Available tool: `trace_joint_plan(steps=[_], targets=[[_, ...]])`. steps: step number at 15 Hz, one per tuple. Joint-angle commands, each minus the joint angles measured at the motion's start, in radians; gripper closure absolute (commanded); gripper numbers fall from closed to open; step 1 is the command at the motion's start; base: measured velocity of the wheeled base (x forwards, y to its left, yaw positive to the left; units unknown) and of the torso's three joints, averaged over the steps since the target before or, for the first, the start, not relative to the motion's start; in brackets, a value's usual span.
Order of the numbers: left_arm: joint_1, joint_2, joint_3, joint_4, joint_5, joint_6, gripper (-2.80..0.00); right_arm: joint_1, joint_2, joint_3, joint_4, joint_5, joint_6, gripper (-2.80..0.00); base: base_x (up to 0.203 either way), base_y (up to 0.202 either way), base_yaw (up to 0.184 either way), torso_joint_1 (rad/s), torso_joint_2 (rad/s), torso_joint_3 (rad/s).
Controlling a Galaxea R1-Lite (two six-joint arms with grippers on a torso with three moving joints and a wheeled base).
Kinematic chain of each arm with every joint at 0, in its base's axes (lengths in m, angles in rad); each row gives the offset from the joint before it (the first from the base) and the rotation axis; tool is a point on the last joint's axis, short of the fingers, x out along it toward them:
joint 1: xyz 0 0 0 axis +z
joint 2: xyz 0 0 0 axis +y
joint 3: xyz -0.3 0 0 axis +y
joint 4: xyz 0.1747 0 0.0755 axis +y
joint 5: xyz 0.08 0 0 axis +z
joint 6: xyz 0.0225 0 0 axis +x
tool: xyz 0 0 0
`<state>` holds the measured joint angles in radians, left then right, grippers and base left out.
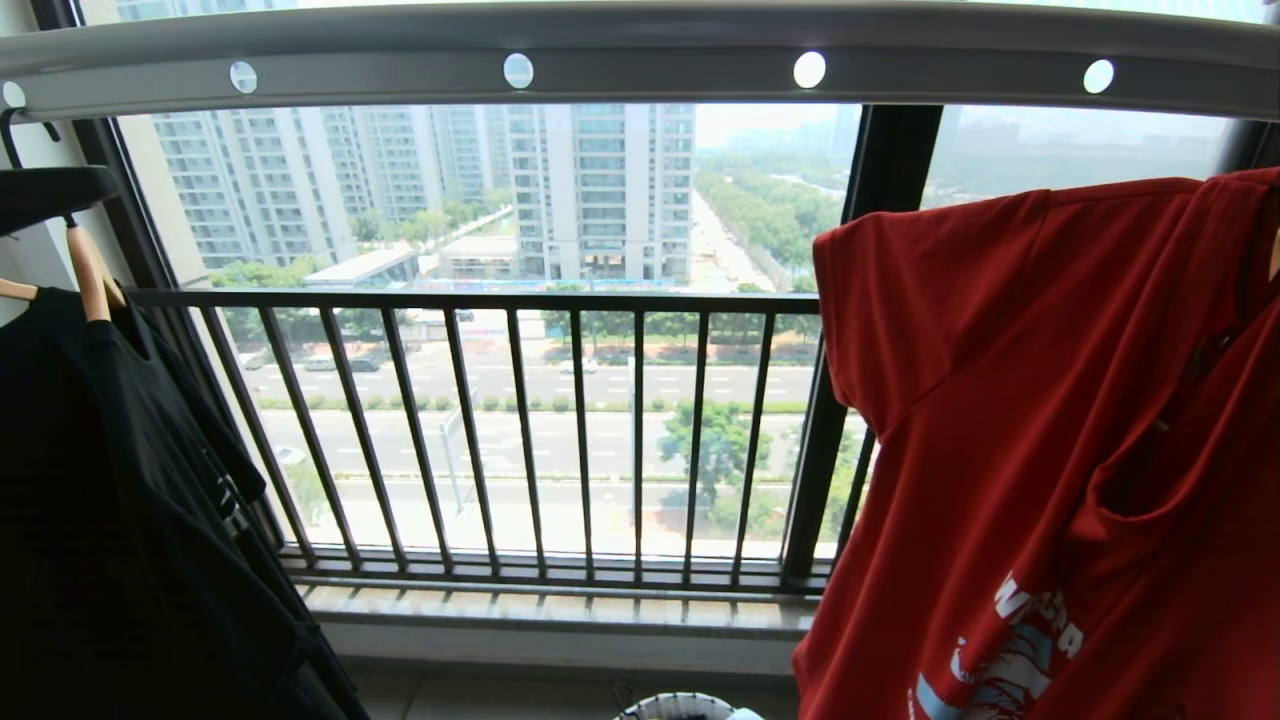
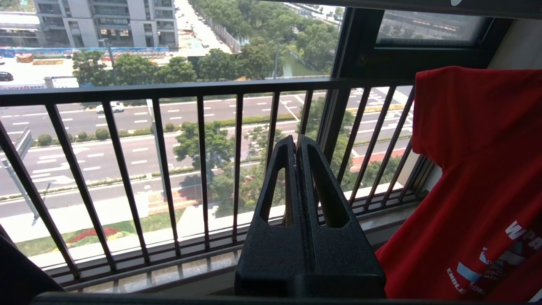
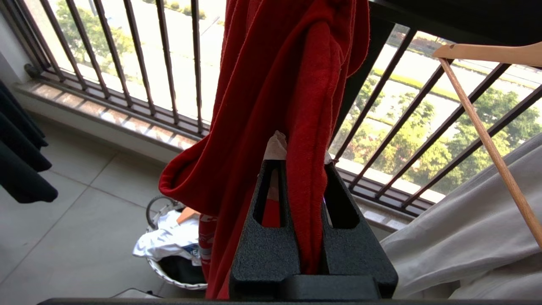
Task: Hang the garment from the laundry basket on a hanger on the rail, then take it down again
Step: Hang the clothes rack on the clothesline
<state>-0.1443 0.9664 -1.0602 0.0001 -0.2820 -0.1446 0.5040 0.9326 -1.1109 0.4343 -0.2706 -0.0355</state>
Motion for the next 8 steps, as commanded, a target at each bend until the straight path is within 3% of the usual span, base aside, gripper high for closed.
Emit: trace_joint_plan(steps=[1,8], targets=[[0.0,0.006,-0.001,0.0,-0.002,-0.001,0.0,-0.023,0.036,0.003,-0.016,-0.041,0.002,0.0,0.0,0.0,0.0,0.0,0.0,0.0],[0.0,0.0,-0.001,0.0,0.0,-0.003,0.0,-0.133,0.146,0.02,-0.078,-0.043,-0.002,0.0,0.0,0.0,0.0,0.0,0.0,0.0]])
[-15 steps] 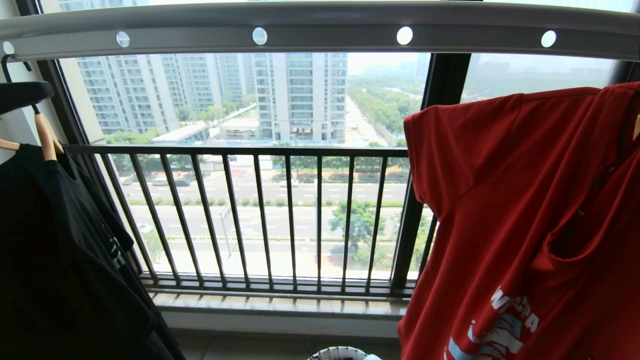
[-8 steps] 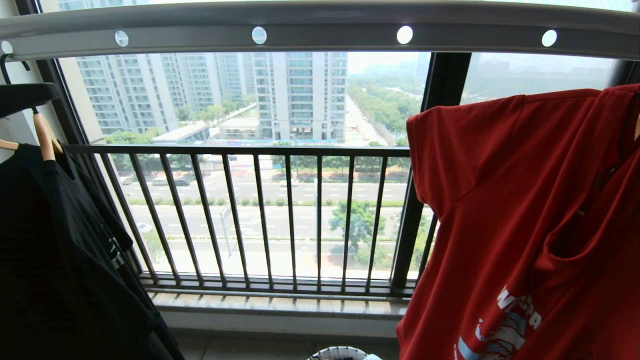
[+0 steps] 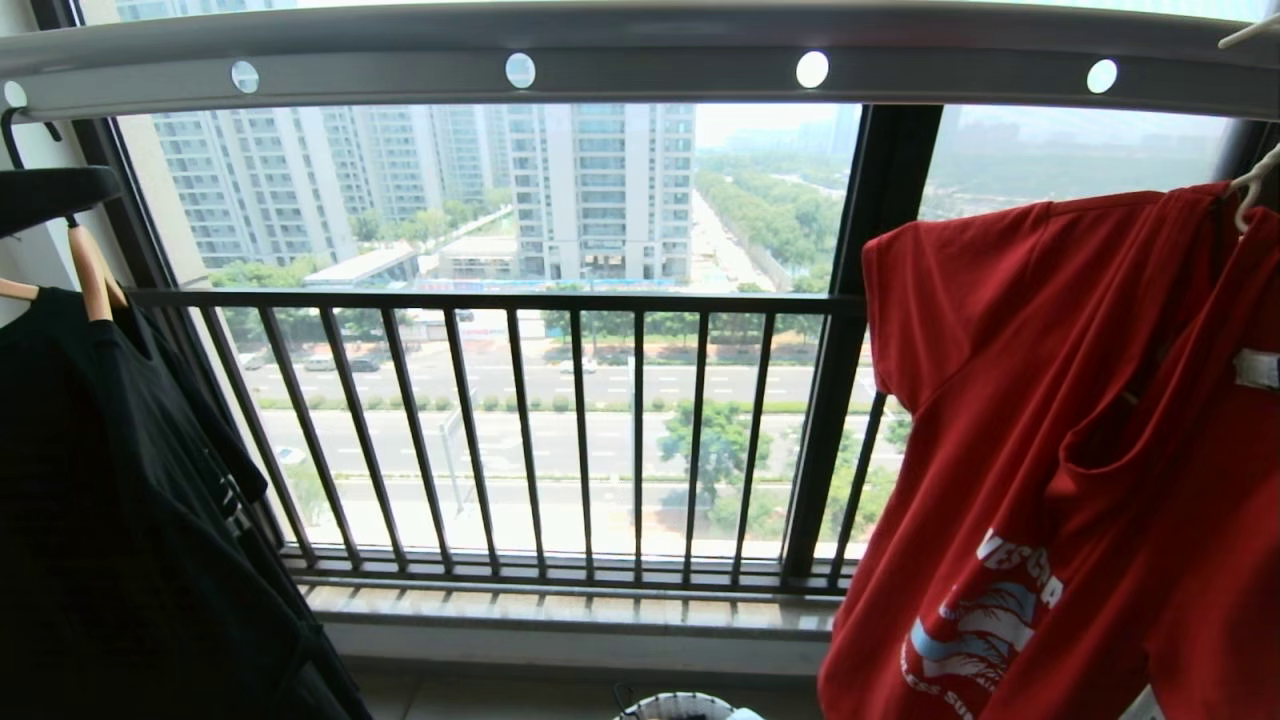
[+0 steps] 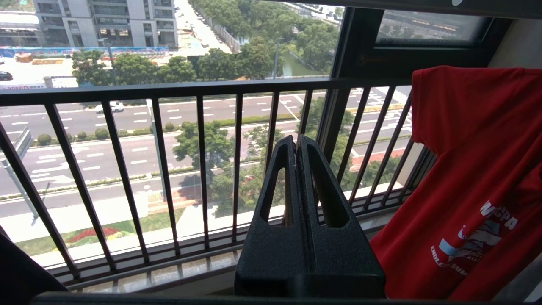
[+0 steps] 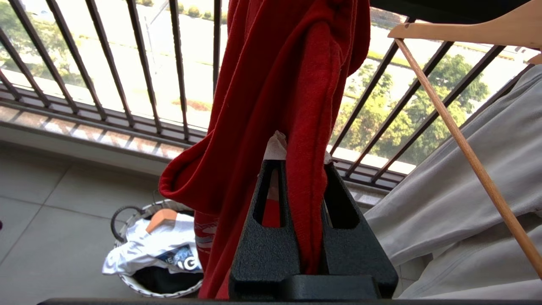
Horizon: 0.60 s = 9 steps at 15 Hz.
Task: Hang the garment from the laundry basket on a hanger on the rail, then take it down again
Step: Hang the clothes rack on the clothesline
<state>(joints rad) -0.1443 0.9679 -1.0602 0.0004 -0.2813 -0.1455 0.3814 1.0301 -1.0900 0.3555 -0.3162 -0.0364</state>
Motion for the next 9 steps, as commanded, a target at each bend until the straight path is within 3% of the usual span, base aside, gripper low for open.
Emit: trace_joint_plan(steps=[1,9], targets=[[0.0,-0.003,-0.001,0.0,-0.002,0.0,0.0,-0.012,0.072,-0.007,-0.001,0.004,-0.002,0.0,0.0,0.0,0.0,0.0,0.0,0.0],[0.0,-0.015,0.0,-0.002,-0.001,0.0,0.0,-0.104,0.209,-0.084,-0.045,0.018,-0.032,0.0,0.0,0.0,0.0,0.0,0.0,0.0]])
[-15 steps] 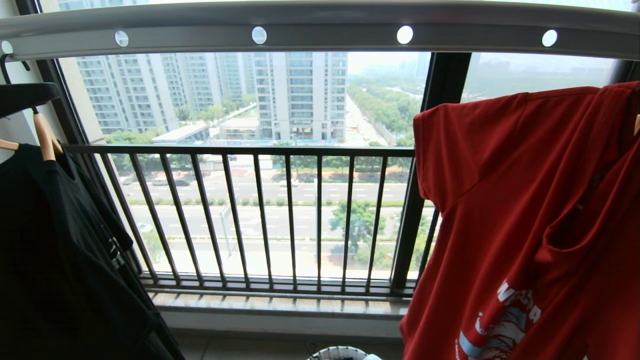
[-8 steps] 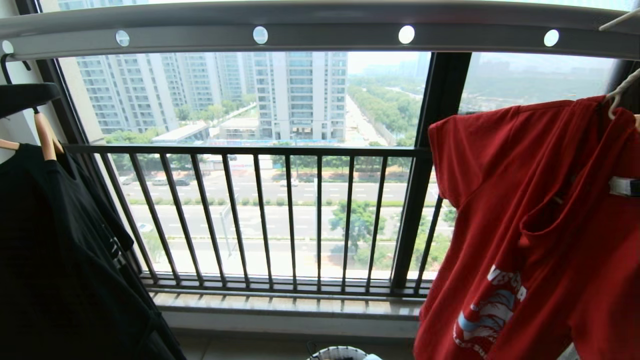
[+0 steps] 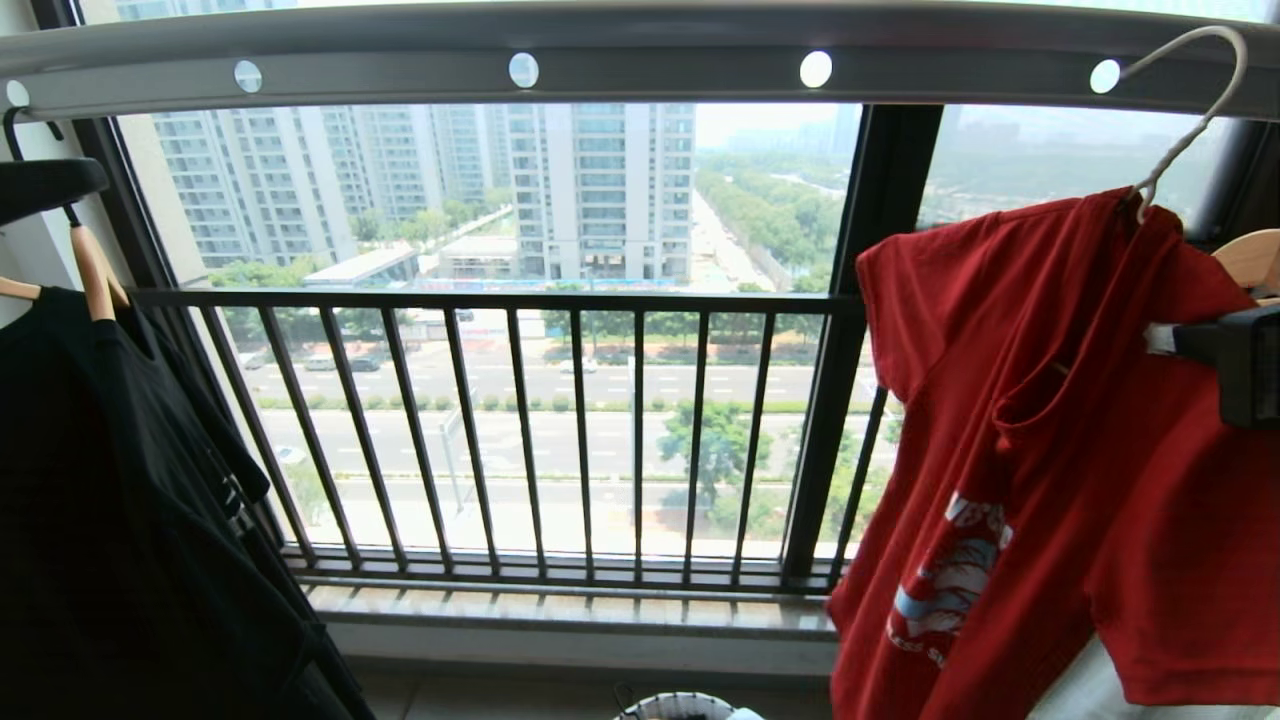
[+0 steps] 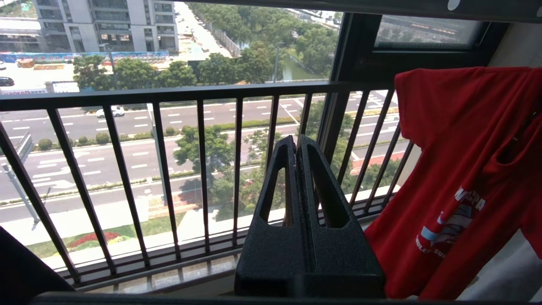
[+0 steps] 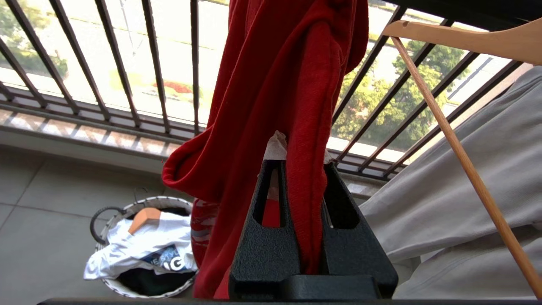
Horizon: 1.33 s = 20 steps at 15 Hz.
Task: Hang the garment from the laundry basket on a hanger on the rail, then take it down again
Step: Hang the clothes rack on the clothesline
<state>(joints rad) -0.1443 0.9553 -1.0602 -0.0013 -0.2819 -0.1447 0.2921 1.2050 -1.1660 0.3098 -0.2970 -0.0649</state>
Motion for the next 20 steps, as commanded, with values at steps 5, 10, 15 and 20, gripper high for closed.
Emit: trace_joint_plan(steps=[5,10,15,20], targets=[[0.0,-0.01,0.0,0.0,0.0,-0.003,0.0,-0.035,0.066,-0.053,0.002,0.001,-0.021,0.0,0.0,0.0,0.0,0.0,0.0,0.0],[0.0,-0.013,0.0,-0.002,-0.001,-0.003,0.0,-0.065,0.108,-0.079,0.001,0.001,-0.024,0.0,0.0,0.0,0.0,0.0,0.0,0.0],[0.0,-0.013,0.0,-0.003,0.0,-0.003,0.0,-0.085,0.141,-0.087,0.0,0.006,-0.045,0.0,0.0,0.0,0.0,0.0,0.0,0.0],[0.002,-0.015,0.0,-0.003,0.0,-0.004,0.0,-0.085,0.151,-0.087,0.002,0.009,-0.062,0.0,0.0,0.0,0.0,0.0,0.0,0.0]])
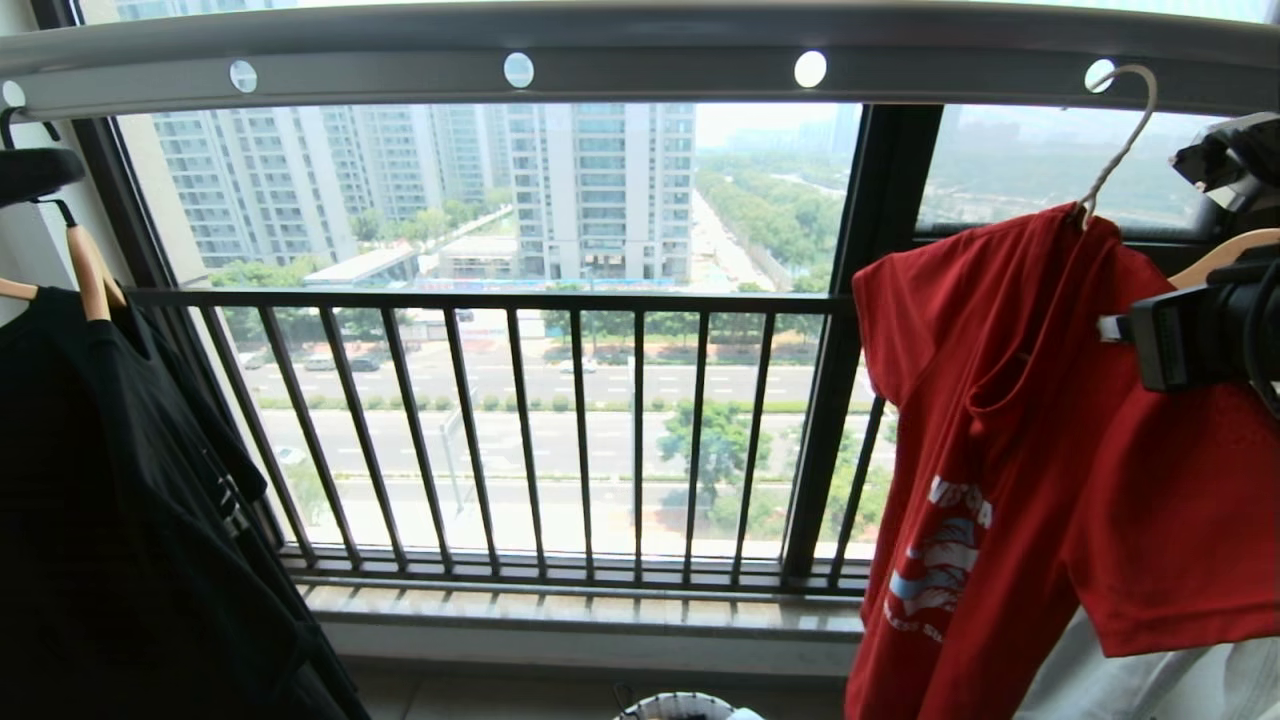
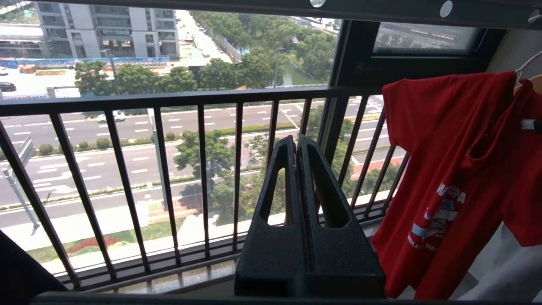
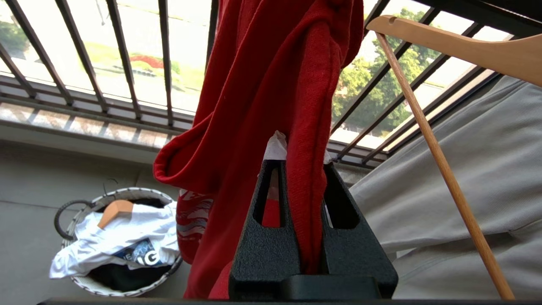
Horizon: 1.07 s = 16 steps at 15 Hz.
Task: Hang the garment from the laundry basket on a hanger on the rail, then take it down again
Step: Hang the clothes rack on the clothesline
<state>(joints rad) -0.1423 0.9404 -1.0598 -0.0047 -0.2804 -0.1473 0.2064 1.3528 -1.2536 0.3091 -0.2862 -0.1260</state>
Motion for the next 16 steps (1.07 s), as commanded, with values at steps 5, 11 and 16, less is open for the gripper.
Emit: trace_joint_plan(steps=[5,11,16], targets=[[0.0,-0.002,-0.001,-0.001,-0.001,-0.002,0.0,0.001,0.0,0.002,0.002,-0.002,-0.023,0.0,0.0,0.0,0.0,0.0,0.0,0.0],[0.0,-0.005,-0.001,-0.001,-0.002,-0.002,0.0,0.001,-0.004,0.017,0.007,-0.004,-0.024,0.0,0.0,0.0,0.0,0.0,0.0,0.0],[0.0,-0.006,-0.002,-0.001,-0.001,-0.002,0.0,0.001,-0.014,0.025,0.004,-0.002,-0.035,-2.8,0.0,0.0,0.0,0.0,0.0,0.0]])
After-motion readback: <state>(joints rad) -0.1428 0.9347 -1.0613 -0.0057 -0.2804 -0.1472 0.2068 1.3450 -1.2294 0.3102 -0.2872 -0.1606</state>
